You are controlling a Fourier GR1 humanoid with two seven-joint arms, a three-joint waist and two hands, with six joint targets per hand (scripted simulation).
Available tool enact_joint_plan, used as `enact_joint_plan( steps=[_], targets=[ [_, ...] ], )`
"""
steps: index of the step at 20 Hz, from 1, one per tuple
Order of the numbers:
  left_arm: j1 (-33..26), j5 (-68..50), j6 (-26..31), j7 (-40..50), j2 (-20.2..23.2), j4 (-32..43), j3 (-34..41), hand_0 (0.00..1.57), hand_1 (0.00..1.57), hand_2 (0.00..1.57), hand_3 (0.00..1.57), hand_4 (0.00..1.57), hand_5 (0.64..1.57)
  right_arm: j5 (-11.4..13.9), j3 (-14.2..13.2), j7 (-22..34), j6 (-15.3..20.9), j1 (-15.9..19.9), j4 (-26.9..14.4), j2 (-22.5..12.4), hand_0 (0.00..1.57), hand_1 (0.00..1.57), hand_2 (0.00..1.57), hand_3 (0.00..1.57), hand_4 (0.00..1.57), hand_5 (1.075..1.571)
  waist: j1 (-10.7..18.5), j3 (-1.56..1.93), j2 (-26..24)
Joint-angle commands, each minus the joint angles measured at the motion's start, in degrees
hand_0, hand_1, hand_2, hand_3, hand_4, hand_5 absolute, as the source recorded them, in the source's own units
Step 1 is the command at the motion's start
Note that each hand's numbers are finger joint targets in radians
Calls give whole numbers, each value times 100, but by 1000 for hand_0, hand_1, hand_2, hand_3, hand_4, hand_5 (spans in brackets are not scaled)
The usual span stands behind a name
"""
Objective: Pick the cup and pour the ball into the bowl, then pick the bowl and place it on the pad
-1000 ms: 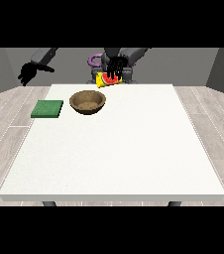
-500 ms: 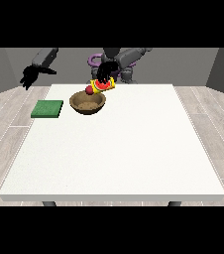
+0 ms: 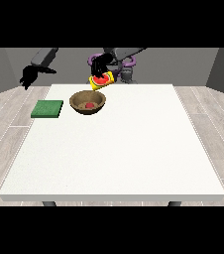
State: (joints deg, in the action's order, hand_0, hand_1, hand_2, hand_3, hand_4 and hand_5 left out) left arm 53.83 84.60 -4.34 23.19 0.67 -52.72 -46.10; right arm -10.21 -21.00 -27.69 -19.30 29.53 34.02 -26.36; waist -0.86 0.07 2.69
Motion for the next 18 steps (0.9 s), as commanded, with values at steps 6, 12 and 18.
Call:
enact_joint_plan(
  steps=[6,12,18],
  targets=[
    [328,659,750,-372,-63,-269,261,1534,1534,1571,1571,1207,1457,-53,-73,-291,-179,-257,-189,-161,0,0,0,144,0,1520,135,-3,32],
    [-306,182,32,-343,-53,-494,824,1349,1349,1571,1571,1194,1456,-192,57,570,-328,35,-204,64,0,0,0,0,462,1557,264,-19,-95],
    [-789,-1371,-1015,-724,440,-1450,2392,401,401,1571,1571,1001,1570,-339,-213,581,-47,-128,-314,-83,0,0,0,0,482,1561,1014,-32,-38]
  ],
)
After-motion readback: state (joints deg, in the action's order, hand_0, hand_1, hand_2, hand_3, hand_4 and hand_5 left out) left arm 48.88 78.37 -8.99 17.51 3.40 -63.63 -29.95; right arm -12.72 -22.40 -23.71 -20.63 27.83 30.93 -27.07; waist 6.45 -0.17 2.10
